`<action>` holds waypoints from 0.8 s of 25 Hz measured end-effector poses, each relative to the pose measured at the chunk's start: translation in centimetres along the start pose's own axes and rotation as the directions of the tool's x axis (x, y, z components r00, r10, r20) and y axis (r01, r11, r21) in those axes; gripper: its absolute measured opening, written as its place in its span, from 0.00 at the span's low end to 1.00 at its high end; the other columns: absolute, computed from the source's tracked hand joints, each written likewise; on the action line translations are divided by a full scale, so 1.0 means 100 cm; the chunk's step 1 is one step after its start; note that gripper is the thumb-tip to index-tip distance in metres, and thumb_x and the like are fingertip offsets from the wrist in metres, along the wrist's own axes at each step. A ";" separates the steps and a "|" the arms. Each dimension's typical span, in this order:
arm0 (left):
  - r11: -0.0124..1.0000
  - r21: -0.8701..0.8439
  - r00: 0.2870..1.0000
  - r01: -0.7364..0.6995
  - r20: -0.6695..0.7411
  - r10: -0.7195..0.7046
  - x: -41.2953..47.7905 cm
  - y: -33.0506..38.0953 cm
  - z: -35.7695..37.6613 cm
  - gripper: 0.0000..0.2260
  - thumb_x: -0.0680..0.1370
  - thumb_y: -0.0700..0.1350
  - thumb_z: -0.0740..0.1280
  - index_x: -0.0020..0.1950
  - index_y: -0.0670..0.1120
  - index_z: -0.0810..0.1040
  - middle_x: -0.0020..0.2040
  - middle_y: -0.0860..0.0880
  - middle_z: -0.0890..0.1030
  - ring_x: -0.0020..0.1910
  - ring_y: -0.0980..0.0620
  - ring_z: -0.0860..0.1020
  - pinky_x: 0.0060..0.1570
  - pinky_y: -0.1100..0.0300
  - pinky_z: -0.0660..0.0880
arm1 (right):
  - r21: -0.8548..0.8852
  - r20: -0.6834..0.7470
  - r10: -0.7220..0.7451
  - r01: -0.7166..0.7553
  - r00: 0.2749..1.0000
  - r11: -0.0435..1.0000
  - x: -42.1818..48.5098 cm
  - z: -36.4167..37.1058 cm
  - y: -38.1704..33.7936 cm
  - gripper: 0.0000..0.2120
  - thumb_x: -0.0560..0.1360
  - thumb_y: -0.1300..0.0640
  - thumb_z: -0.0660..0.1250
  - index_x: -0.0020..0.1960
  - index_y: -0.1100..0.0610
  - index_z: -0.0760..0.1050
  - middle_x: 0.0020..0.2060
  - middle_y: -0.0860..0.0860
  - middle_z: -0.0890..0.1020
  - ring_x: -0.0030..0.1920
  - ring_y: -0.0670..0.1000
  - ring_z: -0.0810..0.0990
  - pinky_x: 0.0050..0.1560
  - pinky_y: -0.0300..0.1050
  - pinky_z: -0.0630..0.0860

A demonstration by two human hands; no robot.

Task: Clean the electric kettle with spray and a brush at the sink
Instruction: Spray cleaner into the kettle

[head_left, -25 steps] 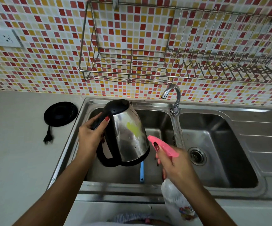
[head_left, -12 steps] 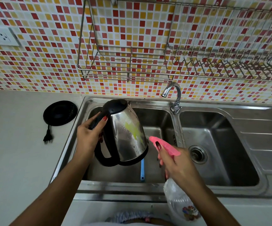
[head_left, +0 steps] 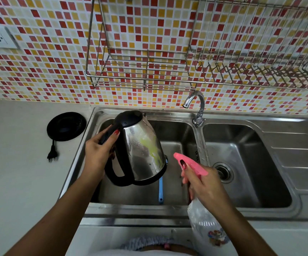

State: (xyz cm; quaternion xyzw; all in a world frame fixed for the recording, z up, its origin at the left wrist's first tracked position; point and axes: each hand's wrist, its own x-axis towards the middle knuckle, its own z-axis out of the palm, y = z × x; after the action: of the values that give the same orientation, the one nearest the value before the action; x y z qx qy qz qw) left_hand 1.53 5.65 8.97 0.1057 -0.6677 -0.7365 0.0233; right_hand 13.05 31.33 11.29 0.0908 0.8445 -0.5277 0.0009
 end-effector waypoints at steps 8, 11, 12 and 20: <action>0.995 0.093 0.995 0.024 0.092 -0.033 0.020 -0.035 -0.006 0.17 0.75 0.45 0.72 0.65 0.48 0.79 0.51 0.40 0.85 0.43 0.50 0.82 0.44 0.56 0.78 | -0.101 0.049 0.067 -0.062 0.997 0.993 -0.005 0.013 0.024 0.19 0.76 0.47 0.62 0.39 0.61 0.79 0.31 0.60 0.82 0.29 0.53 0.79 0.37 0.56 0.78; 0.973 0.231 0.988 -0.005 0.152 -0.031 0.030 -0.063 -0.007 0.19 0.76 0.42 0.71 0.67 0.48 0.77 0.45 0.48 0.83 0.33 0.61 0.80 0.39 0.63 0.78 | -0.163 0.067 0.063 -0.051 0.996 0.985 -0.004 0.017 0.035 0.19 0.76 0.45 0.61 0.41 0.61 0.79 0.32 0.58 0.82 0.31 0.53 0.81 0.37 0.53 0.78; 0.959 0.281 0.984 -0.031 0.178 -0.021 0.032 -0.074 -0.006 0.19 0.76 0.41 0.71 0.66 0.50 0.76 0.45 0.49 0.83 0.34 0.61 0.79 0.43 0.59 0.79 | -0.186 0.095 0.054 -0.036 0.994 0.982 -0.003 0.019 0.038 0.20 0.76 0.45 0.61 0.43 0.61 0.79 0.33 0.59 0.82 0.32 0.55 0.80 0.37 0.52 0.78; 0.762 0.616 0.904 -0.199 0.416 -0.100 0.045 -0.143 -0.017 0.27 0.74 0.47 0.73 0.72 0.54 0.71 0.63 0.47 0.81 0.63 0.48 0.78 0.64 0.52 0.74 | -0.217 0.098 0.046 -0.023 0.994 0.976 0.012 0.038 0.058 0.17 0.76 0.47 0.62 0.42 0.59 0.79 0.28 0.49 0.76 0.26 0.45 0.72 0.30 0.41 0.71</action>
State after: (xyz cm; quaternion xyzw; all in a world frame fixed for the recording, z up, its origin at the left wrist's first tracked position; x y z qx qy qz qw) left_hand -1.03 4.71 -5.86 -0.0740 -0.8708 -0.4654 -0.1405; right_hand 12.38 30.60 4.28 0.0774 0.8940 -0.4367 0.0634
